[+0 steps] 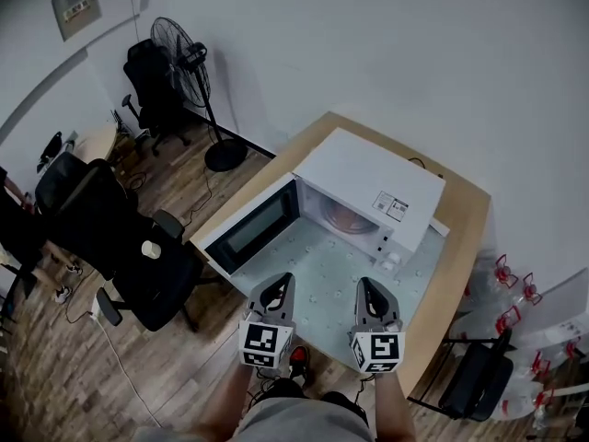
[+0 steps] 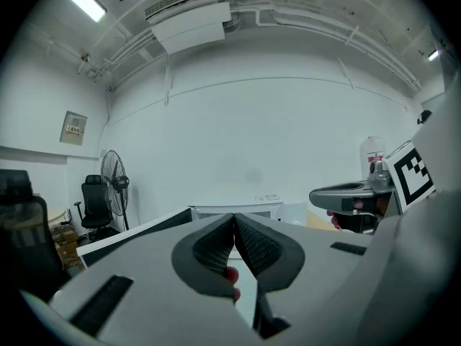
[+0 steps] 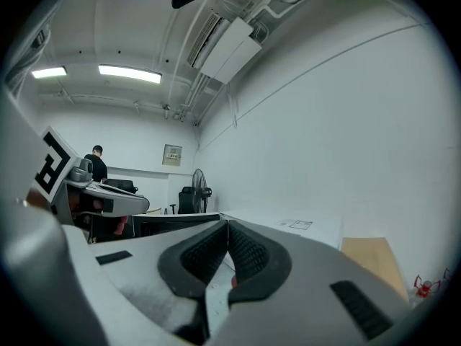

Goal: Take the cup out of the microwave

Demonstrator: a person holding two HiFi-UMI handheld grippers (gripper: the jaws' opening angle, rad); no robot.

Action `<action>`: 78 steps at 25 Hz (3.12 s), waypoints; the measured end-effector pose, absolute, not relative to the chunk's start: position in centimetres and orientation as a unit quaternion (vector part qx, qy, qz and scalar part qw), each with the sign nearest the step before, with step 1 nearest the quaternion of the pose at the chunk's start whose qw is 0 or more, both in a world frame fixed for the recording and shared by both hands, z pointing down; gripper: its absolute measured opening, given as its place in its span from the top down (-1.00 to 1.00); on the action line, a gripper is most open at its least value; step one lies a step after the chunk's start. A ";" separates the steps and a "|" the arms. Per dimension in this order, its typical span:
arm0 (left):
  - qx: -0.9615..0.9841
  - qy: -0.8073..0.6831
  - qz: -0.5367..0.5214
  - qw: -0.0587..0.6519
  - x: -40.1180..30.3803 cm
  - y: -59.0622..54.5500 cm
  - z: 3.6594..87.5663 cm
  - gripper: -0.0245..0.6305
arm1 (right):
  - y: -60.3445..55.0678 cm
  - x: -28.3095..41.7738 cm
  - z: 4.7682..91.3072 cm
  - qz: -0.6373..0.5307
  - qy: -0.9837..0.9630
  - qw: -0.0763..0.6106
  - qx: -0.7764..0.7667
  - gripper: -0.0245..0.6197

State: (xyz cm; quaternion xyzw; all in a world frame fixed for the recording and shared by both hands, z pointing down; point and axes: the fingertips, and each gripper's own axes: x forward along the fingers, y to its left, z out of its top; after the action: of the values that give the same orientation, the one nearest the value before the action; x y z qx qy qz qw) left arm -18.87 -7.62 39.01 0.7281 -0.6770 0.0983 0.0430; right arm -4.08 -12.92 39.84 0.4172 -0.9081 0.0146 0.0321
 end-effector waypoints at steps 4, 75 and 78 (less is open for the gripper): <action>0.739 -0.664 0.101 0.052 -20.7 -10.8 39.9 0.85 | -15.4 -6.3 41.2 0.021 -0.904 0.043 0.425 0.87; 0.775 -0.602 0.143 0.130 -27.9 -27.4 54.1 0.85 | -38.2 -14.5 58.0 0.093 -0.850 0.115 0.506 -0.11; 0.774 -0.604 0.143 0.127 -27.9 -27.1 54.0 0.85 | -37.8 -14.5 57.4 0.088 -0.853 0.111 0.502 -0.11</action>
State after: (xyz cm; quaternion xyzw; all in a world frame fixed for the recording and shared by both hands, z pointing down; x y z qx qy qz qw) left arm -27.94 -27.13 54.04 0.7739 -0.6037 0.1432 0.1271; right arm -14.52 -37.81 57.45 0.5019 -0.8533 0.0880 0.1108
